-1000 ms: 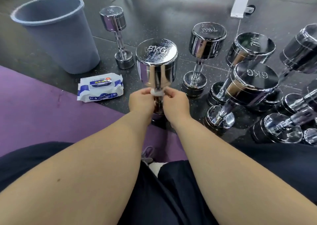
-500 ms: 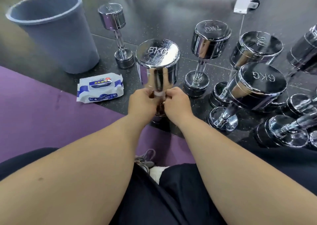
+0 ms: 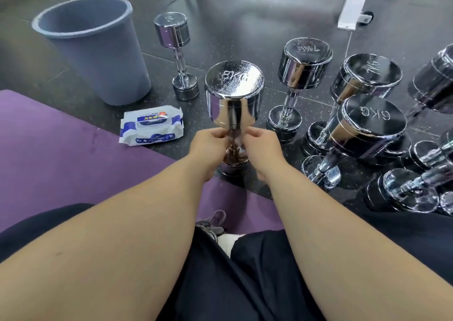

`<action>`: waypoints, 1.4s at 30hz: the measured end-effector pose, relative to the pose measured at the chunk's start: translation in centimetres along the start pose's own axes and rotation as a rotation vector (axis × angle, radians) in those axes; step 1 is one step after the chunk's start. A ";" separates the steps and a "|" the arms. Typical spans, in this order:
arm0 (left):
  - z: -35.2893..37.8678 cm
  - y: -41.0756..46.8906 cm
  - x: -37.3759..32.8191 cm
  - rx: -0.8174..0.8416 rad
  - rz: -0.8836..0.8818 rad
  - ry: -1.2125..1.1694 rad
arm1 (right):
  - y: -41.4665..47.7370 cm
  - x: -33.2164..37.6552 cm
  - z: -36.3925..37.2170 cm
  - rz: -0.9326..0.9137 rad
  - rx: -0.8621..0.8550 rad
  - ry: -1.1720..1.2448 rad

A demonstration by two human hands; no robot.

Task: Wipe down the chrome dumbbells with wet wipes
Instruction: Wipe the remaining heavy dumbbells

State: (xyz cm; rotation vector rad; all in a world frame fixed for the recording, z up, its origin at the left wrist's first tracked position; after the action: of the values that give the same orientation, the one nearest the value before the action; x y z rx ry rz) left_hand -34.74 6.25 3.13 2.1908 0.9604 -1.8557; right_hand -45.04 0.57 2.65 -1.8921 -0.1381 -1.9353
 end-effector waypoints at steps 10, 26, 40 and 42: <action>1.0 1.2 1.5 -0.117 0.040 0.660 | 1.9 -2.2 -0.4 -0.076 -0.024 -0.812; 0.0 0.9 1.1 -0.145 0.027 0.243 | 0.4 -2.1 -1.0 -0.130 -0.106 -0.604; 1.2 -1.1 1.1 0.066 -0.051 0.094 | 0.5 -1.7 -0.4 0.023 -0.137 -0.179; 0.7 -0.6 1.7 -0.046 -0.025 0.359 | 0.0 -2.3 0.2 -0.094 -0.033 -0.643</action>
State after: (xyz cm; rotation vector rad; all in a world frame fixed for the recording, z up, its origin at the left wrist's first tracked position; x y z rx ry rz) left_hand -35.53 7.08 1.55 2.5458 1.0765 -1.4578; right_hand -44.96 1.20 0.42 -2.5017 -0.3893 -1.3146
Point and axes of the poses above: each hand's wrist, its own y-axis towards the middle knuckle, its own z-axis out of the palm, x = y × z, the point moved 4 cm from there along y, towards the middle knuckle, and after that the axes turned 8 degrees about y, right-handed, at the moved point
